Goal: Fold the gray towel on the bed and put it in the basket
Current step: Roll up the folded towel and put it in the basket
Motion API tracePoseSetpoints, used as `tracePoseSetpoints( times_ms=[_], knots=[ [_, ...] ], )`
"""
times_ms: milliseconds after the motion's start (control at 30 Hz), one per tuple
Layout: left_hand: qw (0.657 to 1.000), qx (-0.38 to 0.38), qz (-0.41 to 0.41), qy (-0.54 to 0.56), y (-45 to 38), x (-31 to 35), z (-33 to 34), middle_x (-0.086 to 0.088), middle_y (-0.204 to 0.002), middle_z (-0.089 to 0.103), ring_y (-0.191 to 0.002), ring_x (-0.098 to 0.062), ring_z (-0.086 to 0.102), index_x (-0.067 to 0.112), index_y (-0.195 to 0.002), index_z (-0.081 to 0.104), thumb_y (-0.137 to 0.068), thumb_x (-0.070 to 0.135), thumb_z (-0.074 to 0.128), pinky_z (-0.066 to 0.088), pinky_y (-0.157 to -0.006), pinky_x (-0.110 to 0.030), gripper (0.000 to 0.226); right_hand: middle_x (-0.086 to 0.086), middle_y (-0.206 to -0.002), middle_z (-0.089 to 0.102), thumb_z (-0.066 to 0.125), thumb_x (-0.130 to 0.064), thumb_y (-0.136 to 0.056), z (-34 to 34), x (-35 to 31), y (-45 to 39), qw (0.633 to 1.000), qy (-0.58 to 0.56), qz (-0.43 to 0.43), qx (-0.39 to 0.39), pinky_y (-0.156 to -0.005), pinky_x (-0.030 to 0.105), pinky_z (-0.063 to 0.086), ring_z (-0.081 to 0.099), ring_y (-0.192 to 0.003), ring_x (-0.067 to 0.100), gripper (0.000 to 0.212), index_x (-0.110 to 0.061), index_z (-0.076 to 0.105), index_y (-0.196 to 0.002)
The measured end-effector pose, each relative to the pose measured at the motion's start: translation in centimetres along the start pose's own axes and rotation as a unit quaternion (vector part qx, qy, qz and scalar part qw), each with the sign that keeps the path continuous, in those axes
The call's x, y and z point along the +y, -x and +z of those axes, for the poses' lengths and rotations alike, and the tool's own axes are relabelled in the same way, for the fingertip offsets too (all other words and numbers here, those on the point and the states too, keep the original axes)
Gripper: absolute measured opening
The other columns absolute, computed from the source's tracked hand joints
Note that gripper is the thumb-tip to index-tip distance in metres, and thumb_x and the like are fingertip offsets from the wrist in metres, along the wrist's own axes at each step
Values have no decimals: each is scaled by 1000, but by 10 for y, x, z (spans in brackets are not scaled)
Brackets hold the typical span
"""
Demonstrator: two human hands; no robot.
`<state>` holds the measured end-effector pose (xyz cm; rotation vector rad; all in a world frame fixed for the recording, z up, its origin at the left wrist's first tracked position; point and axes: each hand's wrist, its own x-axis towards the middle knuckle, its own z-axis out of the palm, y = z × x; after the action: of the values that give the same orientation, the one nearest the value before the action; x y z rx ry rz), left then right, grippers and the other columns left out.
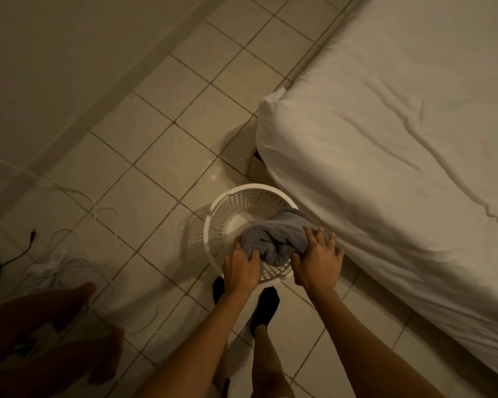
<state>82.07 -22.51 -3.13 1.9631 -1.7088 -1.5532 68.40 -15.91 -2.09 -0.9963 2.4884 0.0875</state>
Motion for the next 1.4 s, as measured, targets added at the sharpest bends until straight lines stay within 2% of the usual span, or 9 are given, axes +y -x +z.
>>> tracePoseSetpoints(
  times_ms=[133,400,600,700,833,967,1133,1233,1400],
  knots=[
    [998,6,-32,62,-9,-18,2,-19,-99,66,-92,-32,63,-3,-108,58,-94,20,47,48,-70,-31,29,9,-155,21,53,-47,-85,20,-18,5,999,-43,9,-21,-113,56,12,10,-143,35,73,-23,23,-147],
    [993,-16,13,115,-54,-66,19,2,-144,45,-128,-13,45,29,-147,26,-89,43,43,40,-109,-37,61,9,-151,32,45,-42,-70,89,-36,-18,975,-221,-4,10,-102,57,37,32,-135,35,78,-35,26,-145],
    [988,-21,29,148,-113,-115,63,0,-149,37,-136,-13,36,23,-149,22,-99,27,40,33,-114,-33,53,11,-139,50,45,-44,-73,165,-26,-65,926,-373,-49,8,-82,24,53,63,-88,11,74,-28,32,-144],
    [986,-29,27,161,-130,-133,90,3,-152,30,-138,-11,31,26,-150,16,-99,27,40,31,-107,-10,56,14,-139,50,44,-42,-73,189,-11,-83,933,-354,-60,12,-85,6,43,57,-96,1,73,-24,35,-144],
    [975,-90,16,203,-142,-134,99,6,-154,25,-138,-7,27,28,-150,17,-90,47,40,29,-104,-11,67,12,-144,44,47,-41,-75,203,15,-104,943,-327,-58,-8,-103,43,43,48,-126,26,71,-30,32,-144],
    [947,-139,-83,277,-162,-128,89,2,-144,44,-130,-13,44,25,-142,39,-76,77,38,33,-113,-37,84,9,-152,30,55,-26,-79,215,17,-111,955,-276,-93,-51,-113,39,18,29,-138,24,71,-29,30,-145],
    [931,-120,-102,329,-162,-137,98,0,-138,48,-120,-11,50,17,-144,36,-100,50,19,42,-100,-22,58,16,-154,23,58,-18,-79,235,8,-122,954,-255,-139,-66,-109,41,28,29,-138,35,74,-29,29,-146],
    [950,-85,-111,280,-154,-151,111,4,-149,36,-135,-14,37,28,-147,28,-93,63,24,31,-113,-32,64,20,-152,24,57,-25,-79,243,12,-134,958,-202,-195,-62,-105,51,37,28,-137,39,72,-28,29,-145],
    [986,-1,-109,126,-159,-166,107,-5,-139,50,-125,-22,48,17,-137,45,-101,40,28,37,-94,-24,46,20,-153,22,66,-28,-83,264,16,-142,953,-70,-276,-100,-109,58,29,19,-140,41,74,-32,26,-146]
  ],
)
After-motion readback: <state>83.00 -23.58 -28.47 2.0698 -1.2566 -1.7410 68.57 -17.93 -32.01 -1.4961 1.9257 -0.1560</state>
